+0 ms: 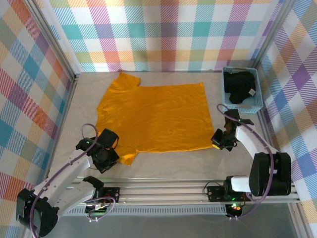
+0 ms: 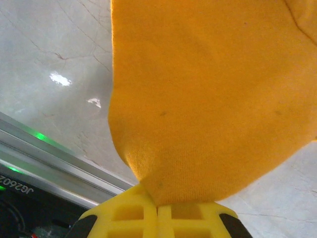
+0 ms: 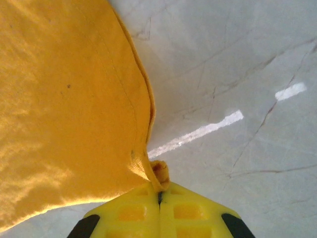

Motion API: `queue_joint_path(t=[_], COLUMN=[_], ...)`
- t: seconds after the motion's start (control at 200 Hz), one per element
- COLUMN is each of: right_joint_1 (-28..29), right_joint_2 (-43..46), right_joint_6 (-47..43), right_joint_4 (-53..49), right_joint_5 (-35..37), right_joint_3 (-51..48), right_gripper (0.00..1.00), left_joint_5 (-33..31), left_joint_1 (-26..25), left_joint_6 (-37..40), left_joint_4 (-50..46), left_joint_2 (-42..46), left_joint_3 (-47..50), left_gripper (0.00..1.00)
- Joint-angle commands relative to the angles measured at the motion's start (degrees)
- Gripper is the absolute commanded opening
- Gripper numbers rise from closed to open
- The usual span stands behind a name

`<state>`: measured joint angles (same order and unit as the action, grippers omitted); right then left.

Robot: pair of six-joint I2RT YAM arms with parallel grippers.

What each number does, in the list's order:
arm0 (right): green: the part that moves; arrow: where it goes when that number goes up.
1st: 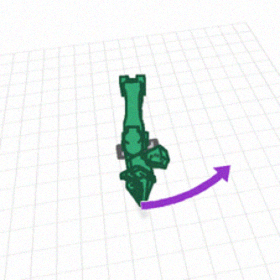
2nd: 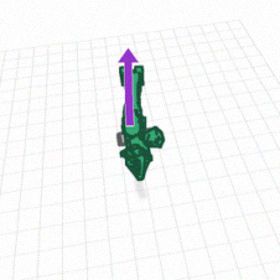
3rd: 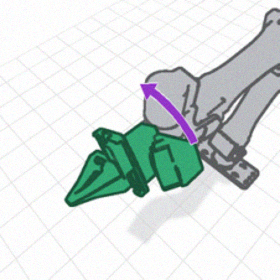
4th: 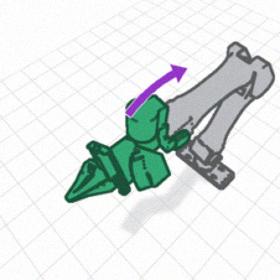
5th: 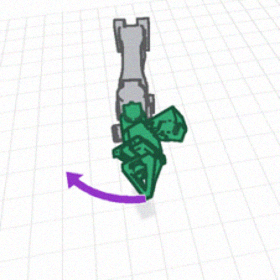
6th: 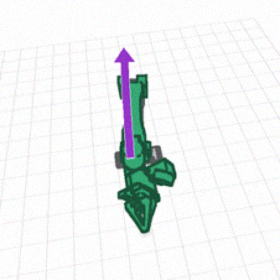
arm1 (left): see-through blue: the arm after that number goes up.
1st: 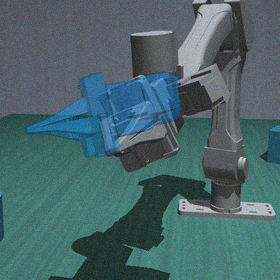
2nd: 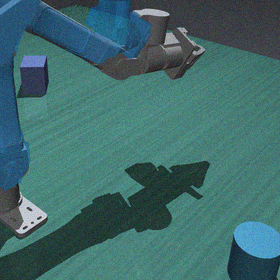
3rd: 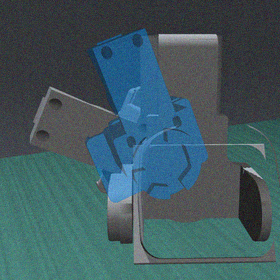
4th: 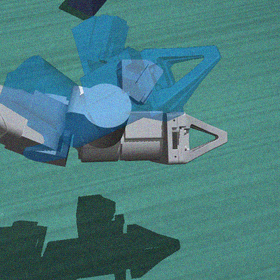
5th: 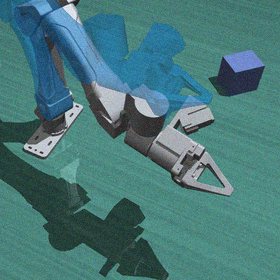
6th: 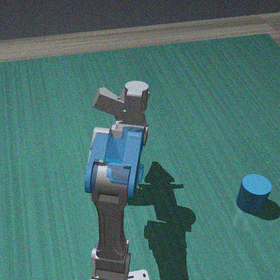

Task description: Fold and stack the t-shirts

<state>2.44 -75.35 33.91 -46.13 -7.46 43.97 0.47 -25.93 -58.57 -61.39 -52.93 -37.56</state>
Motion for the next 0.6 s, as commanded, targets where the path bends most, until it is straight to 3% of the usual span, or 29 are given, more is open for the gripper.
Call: queue_joint_path(t=[0.0, 0.195, 0.595], right_joint_1=[1.15, 1.09, 1.09], right_joint_2=[0.48, -2.23, -16.99], right_joint_6=[1.54, 2.44, 3.42], right_joint_4=[-2.50, -2.76, -2.58], right_joint_5=[-1.80, -0.74, 1.48], right_joint_3=[1.14, 6.55, 24.58], right_gripper=[0.00, 0.00, 0.00], left_joint_5=[-0.26, -8.12, -5.59], left_joint_1=[0.82, 2.98, 14.42], left_joint_6=[-2.59, 1.28, 14.37], left_joint_4=[0.19, -0.15, 7.75], left_joint_2=[-2.04, -12.20, -31.42], left_joint_3=[-3.99, -18.10, -34.37], left_gripper=[0.00, 0.00, 0.00])
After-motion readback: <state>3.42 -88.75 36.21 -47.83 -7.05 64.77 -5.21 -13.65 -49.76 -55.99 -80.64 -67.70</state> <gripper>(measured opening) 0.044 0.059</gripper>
